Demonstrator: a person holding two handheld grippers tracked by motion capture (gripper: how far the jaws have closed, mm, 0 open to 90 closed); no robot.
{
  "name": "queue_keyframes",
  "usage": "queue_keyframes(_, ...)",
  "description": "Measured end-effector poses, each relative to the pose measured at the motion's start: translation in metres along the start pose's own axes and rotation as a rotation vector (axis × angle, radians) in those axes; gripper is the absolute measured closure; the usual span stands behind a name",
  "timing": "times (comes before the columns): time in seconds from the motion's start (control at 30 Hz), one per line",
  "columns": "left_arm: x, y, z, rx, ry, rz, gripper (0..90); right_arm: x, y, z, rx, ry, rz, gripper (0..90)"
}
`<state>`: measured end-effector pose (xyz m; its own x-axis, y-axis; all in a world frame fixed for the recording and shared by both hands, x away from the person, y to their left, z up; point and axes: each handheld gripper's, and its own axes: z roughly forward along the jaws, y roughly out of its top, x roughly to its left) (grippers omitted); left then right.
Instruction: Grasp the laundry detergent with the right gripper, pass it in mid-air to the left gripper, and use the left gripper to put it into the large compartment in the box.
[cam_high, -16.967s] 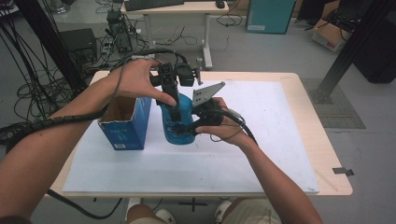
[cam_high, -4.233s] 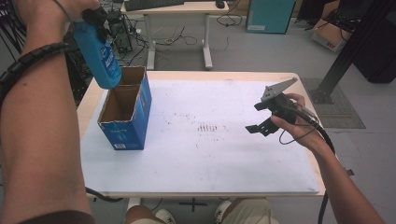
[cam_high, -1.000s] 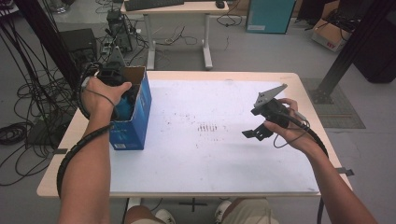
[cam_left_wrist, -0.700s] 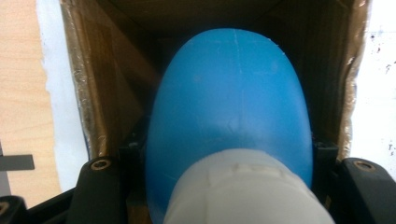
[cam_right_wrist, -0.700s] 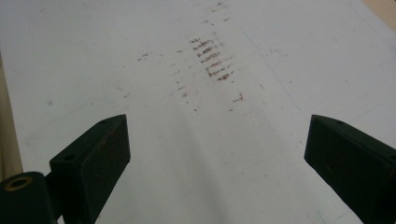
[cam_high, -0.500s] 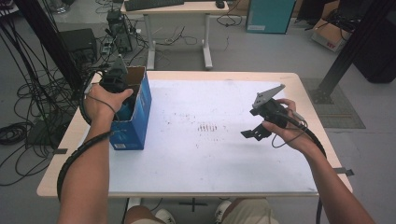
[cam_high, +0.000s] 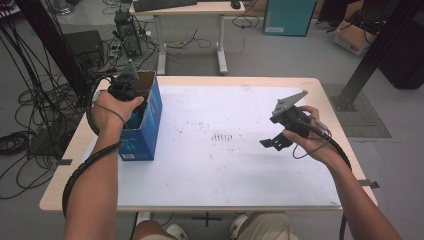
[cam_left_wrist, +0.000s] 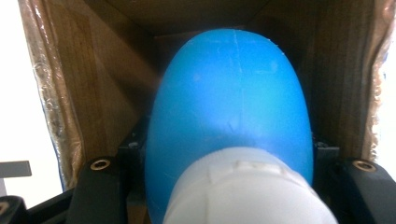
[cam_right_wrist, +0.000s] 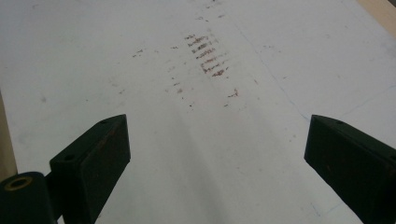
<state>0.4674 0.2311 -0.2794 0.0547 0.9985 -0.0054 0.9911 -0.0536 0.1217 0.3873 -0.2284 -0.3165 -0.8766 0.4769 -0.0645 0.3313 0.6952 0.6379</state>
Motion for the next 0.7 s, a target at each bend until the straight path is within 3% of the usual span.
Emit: queue_keyframes(0.7, -0.0004, -0.0003, 0.0004, -0.005, 0.005, 0.003, 37.2, 0.0009, 0.0007, -0.0033, -0.001, -0.009, 0.006, 7.0)
